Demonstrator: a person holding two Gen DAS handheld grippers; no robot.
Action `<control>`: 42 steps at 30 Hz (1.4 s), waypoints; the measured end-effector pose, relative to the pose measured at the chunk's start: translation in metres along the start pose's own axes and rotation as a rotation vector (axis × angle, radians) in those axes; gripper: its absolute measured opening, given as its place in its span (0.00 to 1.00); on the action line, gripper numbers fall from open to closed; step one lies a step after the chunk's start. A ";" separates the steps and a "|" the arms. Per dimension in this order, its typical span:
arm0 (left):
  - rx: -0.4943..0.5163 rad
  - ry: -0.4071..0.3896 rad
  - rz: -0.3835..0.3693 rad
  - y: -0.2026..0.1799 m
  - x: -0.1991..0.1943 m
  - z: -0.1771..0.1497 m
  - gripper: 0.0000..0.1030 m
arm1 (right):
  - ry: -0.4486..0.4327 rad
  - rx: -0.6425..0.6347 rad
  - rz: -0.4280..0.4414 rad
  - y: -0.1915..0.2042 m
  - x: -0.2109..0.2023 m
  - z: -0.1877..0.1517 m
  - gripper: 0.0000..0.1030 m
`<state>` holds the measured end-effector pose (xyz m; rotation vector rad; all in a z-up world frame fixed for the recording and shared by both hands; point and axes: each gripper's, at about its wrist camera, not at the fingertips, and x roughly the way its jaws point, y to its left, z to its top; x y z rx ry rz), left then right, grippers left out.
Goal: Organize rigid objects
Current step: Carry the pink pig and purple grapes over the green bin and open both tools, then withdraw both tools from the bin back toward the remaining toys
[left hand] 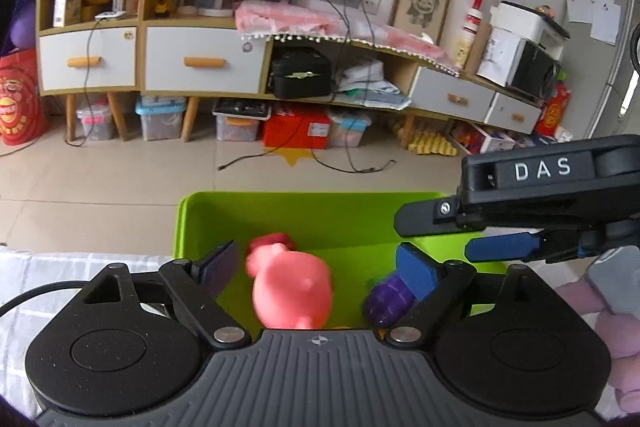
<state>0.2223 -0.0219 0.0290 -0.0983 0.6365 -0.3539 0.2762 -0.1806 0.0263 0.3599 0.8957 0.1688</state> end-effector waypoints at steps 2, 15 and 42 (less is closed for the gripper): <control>0.012 0.010 0.005 -0.004 -0.003 0.001 0.86 | -0.003 0.002 -0.002 0.000 -0.006 0.000 0.65; 0.016 0.024 -0.011 -0.023 -0.045 0.003 0.94 | -0.003 -0.005 -0.010 0.001 -0.064 -0.017 0.66; 0.054 0.108 0.081 -0.046 -0.118 -0.049 0.98 | 0.015 -0.121 -0.051 0.001 -0.141 -0.103 0.79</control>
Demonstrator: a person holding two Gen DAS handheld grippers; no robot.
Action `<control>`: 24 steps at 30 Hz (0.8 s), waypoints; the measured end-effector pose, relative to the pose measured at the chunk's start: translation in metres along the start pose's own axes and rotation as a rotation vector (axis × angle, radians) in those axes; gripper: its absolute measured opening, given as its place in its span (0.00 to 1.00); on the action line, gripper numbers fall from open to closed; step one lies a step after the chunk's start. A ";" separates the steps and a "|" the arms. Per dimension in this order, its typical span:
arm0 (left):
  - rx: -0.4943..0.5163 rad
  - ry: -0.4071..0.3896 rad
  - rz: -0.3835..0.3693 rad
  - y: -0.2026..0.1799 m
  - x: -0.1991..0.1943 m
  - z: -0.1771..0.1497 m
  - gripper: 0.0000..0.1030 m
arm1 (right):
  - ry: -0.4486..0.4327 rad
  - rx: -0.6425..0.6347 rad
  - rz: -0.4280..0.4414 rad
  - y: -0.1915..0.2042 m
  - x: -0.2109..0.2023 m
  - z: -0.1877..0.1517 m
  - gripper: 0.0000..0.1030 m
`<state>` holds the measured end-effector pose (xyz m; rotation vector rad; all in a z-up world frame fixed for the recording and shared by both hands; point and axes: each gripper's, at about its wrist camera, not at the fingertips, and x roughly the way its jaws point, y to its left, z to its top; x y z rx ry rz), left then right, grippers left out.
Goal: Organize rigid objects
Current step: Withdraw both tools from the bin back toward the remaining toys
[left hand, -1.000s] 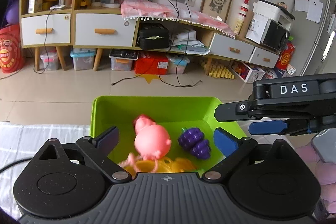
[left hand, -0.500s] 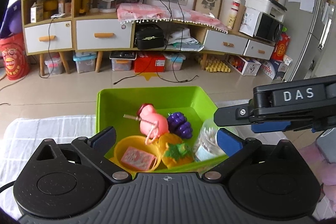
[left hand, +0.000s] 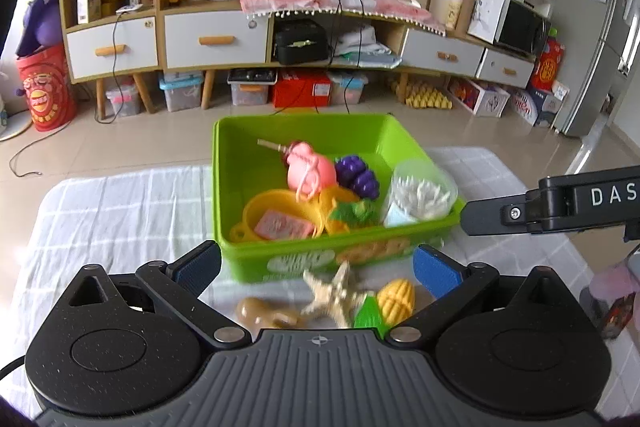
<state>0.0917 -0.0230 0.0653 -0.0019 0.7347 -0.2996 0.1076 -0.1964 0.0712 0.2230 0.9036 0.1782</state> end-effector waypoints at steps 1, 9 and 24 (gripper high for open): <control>0.002 0.007 0.005 0.000 -0.001 -0.003 0.98 | -0.002 -0.008 -0.007 0.000 -0.001 -0.004 0.79; -0.036 0.037 0.013 0.007 -0.013 -0.033 0.98 | -0.009 -0.010 -0.017 -0.007 0.000 -0.033 0.80; 0.013 0.023 0.061 0.033 -0.019 -0.066 0.98 | 0.019 -0.098 -0.038 -0.020 0.020 -0.072 0.81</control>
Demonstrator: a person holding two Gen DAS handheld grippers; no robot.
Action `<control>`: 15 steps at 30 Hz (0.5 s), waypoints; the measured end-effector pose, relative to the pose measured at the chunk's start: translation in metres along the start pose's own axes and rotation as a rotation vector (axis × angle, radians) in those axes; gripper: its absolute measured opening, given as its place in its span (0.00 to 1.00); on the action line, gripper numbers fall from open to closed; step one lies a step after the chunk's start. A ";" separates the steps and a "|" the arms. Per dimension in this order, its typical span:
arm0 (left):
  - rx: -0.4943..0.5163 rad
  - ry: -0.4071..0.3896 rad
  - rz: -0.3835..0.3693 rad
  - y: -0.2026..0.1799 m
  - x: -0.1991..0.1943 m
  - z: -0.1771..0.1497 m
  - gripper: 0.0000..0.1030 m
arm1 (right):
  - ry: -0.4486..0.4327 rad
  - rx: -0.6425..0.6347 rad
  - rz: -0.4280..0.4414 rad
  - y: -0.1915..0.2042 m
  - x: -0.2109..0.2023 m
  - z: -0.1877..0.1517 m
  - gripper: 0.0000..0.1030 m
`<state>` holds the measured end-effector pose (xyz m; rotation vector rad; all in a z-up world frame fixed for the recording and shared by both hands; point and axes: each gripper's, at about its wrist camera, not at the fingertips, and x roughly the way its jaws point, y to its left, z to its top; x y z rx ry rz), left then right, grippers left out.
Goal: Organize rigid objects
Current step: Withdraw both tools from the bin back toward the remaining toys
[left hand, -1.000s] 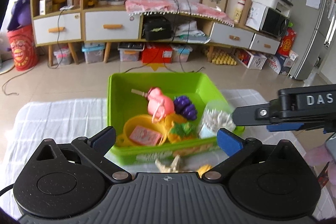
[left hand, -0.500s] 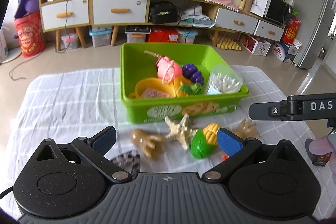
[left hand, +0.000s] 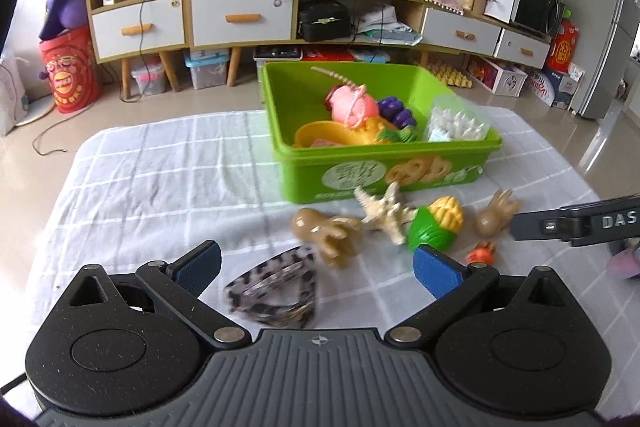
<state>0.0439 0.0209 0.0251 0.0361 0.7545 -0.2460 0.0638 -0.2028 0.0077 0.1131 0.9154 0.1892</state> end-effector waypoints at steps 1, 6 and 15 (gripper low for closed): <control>0.006 0.000 0.004 0.003 0.000 -0.003 0.98 | 0.000 -0.013 -0.005 -0.002 0.000 -0.003 0.81; 0.042 0.011 0.006 0.012 -0.001 -0.014 0.98 | 0.008 -0.021 -0.017 -0.016 0.000 -0.011 0.81; 0.104 0.049 -0.017 0.009 0.012 -0.036 0.98 | 0.027 -0.031 0.014 -0.021 0.008 -0.027 0.82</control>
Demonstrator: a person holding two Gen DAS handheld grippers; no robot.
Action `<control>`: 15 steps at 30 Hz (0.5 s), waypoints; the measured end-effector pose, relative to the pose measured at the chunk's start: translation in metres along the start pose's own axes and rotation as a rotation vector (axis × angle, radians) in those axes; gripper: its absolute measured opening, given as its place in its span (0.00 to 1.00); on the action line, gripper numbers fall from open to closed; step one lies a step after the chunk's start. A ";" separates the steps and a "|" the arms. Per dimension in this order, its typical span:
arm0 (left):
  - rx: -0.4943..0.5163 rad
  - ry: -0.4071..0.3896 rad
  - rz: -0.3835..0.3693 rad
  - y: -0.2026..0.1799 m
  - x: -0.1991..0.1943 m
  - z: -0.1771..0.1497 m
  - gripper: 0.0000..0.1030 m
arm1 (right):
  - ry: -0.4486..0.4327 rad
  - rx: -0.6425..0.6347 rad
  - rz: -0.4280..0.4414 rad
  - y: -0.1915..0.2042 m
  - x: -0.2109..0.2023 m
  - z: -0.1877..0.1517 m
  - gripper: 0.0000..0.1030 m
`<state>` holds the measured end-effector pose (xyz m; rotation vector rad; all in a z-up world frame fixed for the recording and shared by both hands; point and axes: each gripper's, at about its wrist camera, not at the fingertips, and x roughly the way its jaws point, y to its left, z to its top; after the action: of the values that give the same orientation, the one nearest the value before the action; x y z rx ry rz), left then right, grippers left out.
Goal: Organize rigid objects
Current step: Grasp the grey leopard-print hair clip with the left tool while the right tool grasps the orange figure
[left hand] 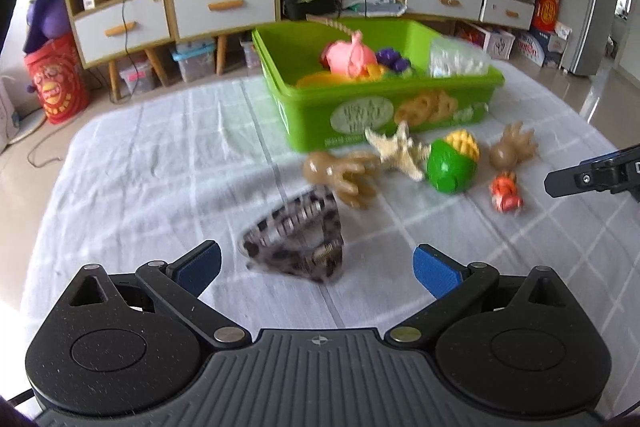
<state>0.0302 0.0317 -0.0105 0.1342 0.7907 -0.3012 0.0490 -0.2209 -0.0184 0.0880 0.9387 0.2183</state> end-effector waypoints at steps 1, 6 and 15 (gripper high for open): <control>-0.004 0.013 -0.008 0.000 0.003 -0.004 0.98 | 0.001 -0.012 0.009 0.001 0.002 -0.003 0.82; 0.003 0.046 -0.012 -0.002 0.017 -0.019 0.98 | 0.011 -0.084 0.032 0.011 0.015 -0.022 0.82; -0.001 -0.028 -0.010 0.003 0.020 -0.026 0.99 | -0.093 -0.223 0.016 0.024 0.030 -0.039 0.91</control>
<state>0.0272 0.0360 -0.0431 0.1253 0.7637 -0.3115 0.0308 -0.1916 -0.0608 -0.0989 0.8165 0.3296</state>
